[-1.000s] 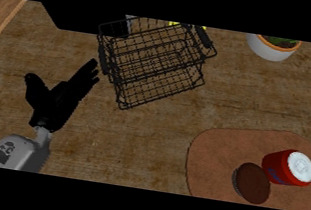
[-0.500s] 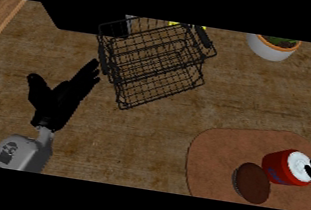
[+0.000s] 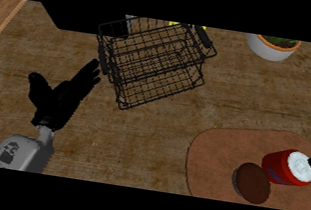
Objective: Pick the can from the cutting board and place it in the tiered basket
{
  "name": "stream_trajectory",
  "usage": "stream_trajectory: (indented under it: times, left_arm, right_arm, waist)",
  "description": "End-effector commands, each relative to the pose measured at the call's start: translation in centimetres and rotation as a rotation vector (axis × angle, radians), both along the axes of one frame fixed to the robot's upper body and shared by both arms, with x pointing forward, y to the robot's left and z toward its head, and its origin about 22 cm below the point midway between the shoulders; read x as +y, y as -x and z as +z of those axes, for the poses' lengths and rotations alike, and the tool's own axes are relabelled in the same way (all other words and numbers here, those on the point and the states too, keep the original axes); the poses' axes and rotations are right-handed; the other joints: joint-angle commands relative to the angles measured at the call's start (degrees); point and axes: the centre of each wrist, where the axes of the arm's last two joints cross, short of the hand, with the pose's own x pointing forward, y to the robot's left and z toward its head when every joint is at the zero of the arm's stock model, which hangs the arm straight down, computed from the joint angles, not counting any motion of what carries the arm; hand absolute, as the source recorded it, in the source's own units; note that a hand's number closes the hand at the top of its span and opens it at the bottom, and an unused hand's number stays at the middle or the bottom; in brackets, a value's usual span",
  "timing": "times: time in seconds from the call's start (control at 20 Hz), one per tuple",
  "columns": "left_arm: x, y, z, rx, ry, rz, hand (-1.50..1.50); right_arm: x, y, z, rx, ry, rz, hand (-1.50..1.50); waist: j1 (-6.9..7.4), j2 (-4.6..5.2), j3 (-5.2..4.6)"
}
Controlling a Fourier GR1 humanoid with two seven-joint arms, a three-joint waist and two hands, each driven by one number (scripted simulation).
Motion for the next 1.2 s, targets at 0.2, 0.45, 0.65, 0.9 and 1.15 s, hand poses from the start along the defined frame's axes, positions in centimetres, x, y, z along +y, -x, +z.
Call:
stream_trajectory:
  times: [0.2,0.45,0.65,0.9,1.15]
  left_arm:
    - [1.0,-0.2,-1.2,-0.007,0.008,0.004,0.0]
    - [-0.4,0.4,-0.4,0.006,0.015,0.018,0.0]
    - [1.8,0.0,-0.6,0.008,0.014,0.01,0.0]
    - [-0.8,-0.2,0.5,0.005,-0.002,0.01,0.0]
    - [0.2,0.3,-1.1,0.014,0.004,-0.008,0.0]
  right_arm:
    - [-0.8,-2.2,-0.1,-0.016,-0.039,0.007,-1.5]
    - [0.3,-3.1,-1.2,-0.005,-0.051,-0.011,-1.5]
    - [-1.3,-5.6,-3.3,0.013,-0.07,-0.025,-1.5]
    - [-1.6,-7.6,-2.8,0.011,-0.067,-0.033,-1.5]
    - [-2.6,-7.4,-5.8,0.025,-0.058,-0.023,-1.5]
  waist:
    - [0.04,0.02,-0.02]
    - [0.09,0.0,-0.01]
    - [0.29,0.05,0.0]
    - [0.24,0.03,0.0]
    - [0.28,0.06,0.01]
